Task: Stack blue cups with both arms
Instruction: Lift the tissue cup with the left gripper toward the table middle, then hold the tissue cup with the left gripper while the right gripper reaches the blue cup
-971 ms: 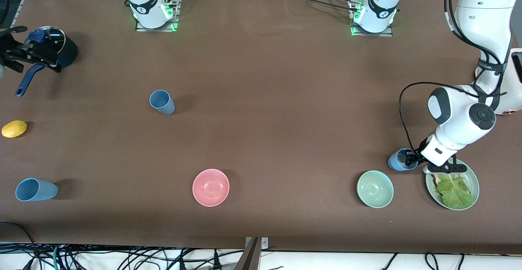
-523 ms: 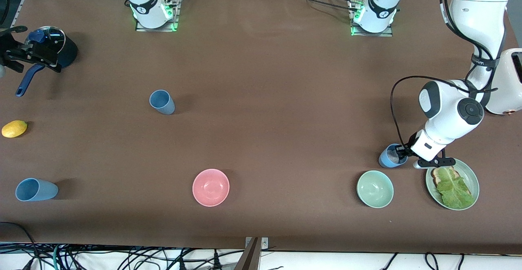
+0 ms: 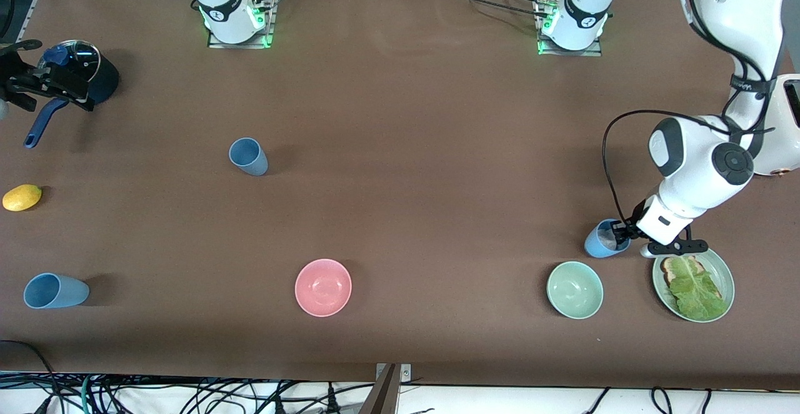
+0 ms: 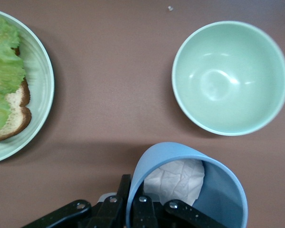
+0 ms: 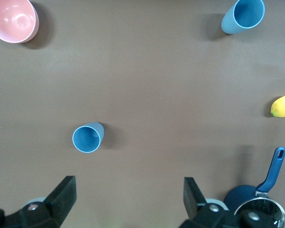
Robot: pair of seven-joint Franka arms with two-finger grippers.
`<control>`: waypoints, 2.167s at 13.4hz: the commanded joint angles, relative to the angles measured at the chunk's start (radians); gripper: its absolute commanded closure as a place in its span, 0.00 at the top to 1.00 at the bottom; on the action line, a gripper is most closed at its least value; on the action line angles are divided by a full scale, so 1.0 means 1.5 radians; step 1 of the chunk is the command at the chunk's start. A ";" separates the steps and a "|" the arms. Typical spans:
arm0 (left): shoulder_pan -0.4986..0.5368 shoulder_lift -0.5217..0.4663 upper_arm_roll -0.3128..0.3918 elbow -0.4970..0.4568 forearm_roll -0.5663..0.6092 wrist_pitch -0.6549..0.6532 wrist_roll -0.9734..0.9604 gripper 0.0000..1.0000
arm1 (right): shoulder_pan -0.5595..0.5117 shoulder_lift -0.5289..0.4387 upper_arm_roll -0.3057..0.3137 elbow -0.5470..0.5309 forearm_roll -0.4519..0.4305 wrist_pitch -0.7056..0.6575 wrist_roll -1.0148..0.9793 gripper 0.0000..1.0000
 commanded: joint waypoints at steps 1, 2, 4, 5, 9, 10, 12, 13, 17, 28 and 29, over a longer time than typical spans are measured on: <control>-0.044 -0.076 0.002 0.011 -0.020 -0.113 -0.068 0.00 | -0.003 0.003 0.002 0.016 0.004 -0.013 -0.005 1.00; -0.065 -0.091 0.003 0.013 -0.019 -0.135 -0.114 0.00 | -0.003 0.002 0.002 0.016 0.004 -0.013 -0.005 1.00; -0.107 -0.111 0.003 0.013 -0.019 -0.167 -0.197 0.00 | -0.003 0.001 0.002 0.016 0.004 -0.013 -0.005 1.00; -0.125 -0.117 0.003 0.013 -0.019 -0.176 -0.235 0.00 | -0.003 0.001 0.002 0.016 0.004 -0.013 -0.005 1.00; -0.216 -0.118 0.005 0.010 -0.016 -0.182 -0.394 0.00 | -0.003 0.002 0.002 0.016 0.004 -0.015 -0.006 1.00; -0.245 -0.115 0.006 0.011 -0.013 -0.182 -0.439 0.00 | -0.003 0.001 0.002 0.016 0.003 -0.015 -0.006 1.00; -0.297 -0.101 0.008 0.013 -0.011 -0.177 -0.525 0.00 | -0.003 0.001 0.001 0.016 0.004 -0.016 -0.007 1.00; -0.321 -0.097 0.009 0.013 -0.009 -0.174 -0.566 0.00 | -0.002 0.003 0.002 0.016 0.004 -0.016 -0.005 1.00; -0.395 -0.054 0.009 0.059 -0.009 -0.173 -0.686 0.00 | 0.002 0.018 0.004 0.016 0.008 -0.014 -0.001 1.00; -0.493 0.116 0.009 0.140 0.035 -0.074 -0.869 0.00 | 0.047 0.169 0.036 0.006 0.034 0.056 -0.014 0.99; -0.496 0.122 0.009 0.140 0.035 -0.067 -0.869 0.00 | 0.057 0.174 0.038 0.005 0.034 0.059 -0.008 0.92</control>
